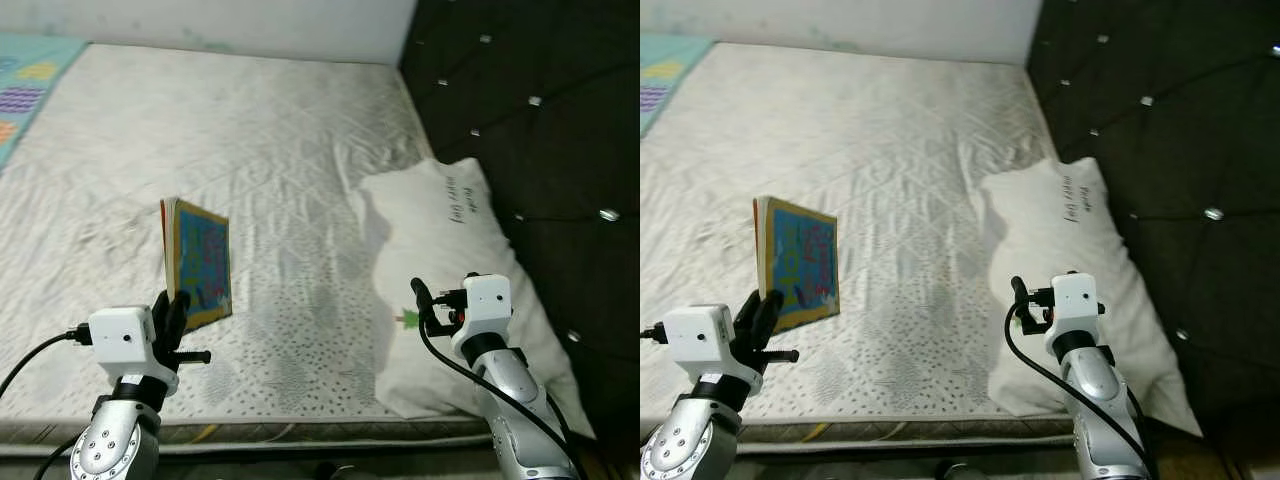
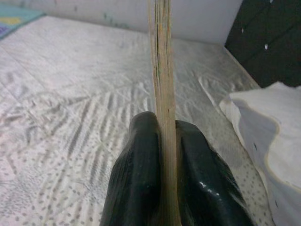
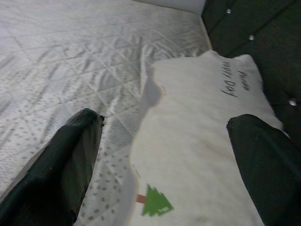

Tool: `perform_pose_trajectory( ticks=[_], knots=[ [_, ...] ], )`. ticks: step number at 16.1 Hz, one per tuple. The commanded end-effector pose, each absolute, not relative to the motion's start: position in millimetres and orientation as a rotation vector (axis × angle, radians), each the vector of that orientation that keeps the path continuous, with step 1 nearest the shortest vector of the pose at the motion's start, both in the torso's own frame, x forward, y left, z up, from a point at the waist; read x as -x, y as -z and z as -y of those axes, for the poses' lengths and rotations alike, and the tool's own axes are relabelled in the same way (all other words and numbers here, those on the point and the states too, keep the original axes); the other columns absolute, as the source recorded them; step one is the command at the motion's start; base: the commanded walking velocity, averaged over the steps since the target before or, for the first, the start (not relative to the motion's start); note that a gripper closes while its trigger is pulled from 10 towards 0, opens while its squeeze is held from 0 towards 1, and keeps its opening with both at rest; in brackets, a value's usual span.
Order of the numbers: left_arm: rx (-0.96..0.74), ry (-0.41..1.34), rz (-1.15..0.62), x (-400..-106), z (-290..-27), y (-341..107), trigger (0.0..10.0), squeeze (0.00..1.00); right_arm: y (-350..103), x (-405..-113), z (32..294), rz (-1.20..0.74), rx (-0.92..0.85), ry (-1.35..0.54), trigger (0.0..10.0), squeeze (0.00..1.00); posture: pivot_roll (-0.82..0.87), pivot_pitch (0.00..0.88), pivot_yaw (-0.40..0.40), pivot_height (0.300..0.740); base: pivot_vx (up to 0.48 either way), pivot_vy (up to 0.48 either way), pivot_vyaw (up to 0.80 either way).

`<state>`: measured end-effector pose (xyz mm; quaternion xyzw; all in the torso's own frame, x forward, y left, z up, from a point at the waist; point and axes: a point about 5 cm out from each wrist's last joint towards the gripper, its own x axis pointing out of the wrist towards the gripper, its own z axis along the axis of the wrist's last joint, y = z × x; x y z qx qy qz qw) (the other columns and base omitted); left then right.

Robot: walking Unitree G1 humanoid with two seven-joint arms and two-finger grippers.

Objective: Clean up the room

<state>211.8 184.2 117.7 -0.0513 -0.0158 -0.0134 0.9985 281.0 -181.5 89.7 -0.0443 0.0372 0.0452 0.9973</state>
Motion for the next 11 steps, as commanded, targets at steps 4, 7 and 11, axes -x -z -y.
perform_pose_trajectory(
  ticks=[4,7,11],
  knots=[
    [0.108,0.073,0.097,-212.0,-177.3,-128.4,10.0,0.0,-91.7,-280.4,180.7,-0.057,0.064,-0.087,10.0,0.0,0.04,0.152,-0.052,0.74,0.0,0.0,0.0],
    [0.109,0.073,0.094,-212.5,-176.5,-127.6,10.0,0.0,-91.4,-280.3,178.5,-0.057,0.059,-0.098,10.0,0.0,0.04,0.151,-0.052,0.74,0.0,0.0,0.0],
    [0.112,0.069,0.085,-213.3,-175.7,-126.5,10.0,0.0,-91.1,-280.7,175.0,-0.056,0.051,-0.114,10.0,0.0,0.04,0.151,-0.049,0.709,0.0,0.0,0.0]
  ],
)
